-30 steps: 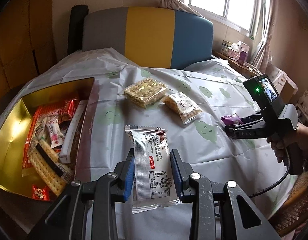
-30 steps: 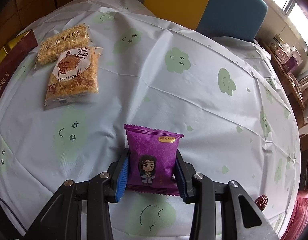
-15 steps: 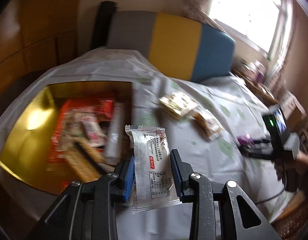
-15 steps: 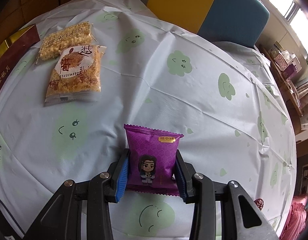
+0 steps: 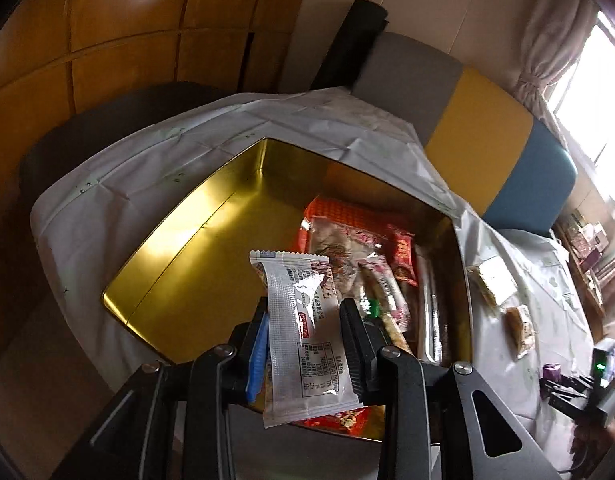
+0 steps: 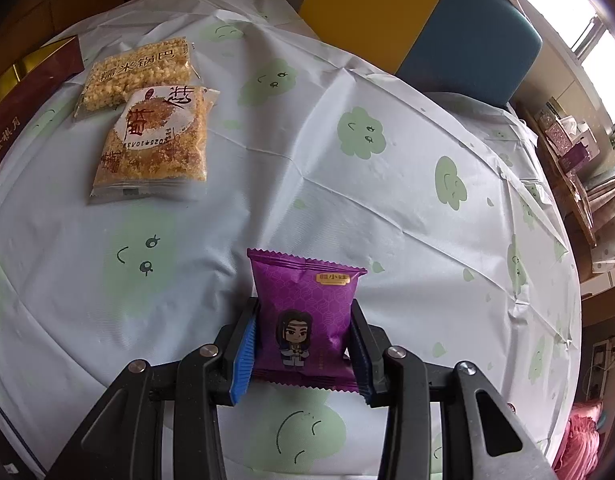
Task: Organize snacks
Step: 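Lower the white packet into the gold tray and open the left tool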
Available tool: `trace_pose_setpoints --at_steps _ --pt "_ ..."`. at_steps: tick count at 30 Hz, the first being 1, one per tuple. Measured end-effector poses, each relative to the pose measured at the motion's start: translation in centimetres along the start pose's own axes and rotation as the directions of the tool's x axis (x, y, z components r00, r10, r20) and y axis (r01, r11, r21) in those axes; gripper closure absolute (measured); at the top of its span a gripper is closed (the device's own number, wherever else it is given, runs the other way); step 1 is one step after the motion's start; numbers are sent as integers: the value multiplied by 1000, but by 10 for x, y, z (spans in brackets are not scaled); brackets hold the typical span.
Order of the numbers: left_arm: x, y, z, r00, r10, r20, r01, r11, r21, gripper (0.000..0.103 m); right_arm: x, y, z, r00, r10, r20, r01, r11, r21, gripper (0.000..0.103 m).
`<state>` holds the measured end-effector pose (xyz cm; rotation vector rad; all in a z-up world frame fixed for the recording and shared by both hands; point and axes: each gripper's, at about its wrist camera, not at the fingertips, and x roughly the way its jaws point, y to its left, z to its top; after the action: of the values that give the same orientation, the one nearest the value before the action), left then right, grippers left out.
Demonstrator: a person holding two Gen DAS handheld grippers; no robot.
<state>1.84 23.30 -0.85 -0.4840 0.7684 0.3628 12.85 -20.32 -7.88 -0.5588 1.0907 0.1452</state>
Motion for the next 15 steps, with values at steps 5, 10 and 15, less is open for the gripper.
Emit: trace_pose_setpoints --at_steps 5,10,15 --pt "18 -8 -9 999 3 -42 -2 1000 28 68 -1 0 0 1000 2 0 -2 1000 4 62" --pt "29 -12 -18 997 29 -68 -24 998 63 67 0 -1 -1 1000 4 0 -4 1000 7 62" --pt "27 -17 -20 997 45 -56 -40 995 87 67 1 -2 0 1000 7 -2 -7 1000 11 62"
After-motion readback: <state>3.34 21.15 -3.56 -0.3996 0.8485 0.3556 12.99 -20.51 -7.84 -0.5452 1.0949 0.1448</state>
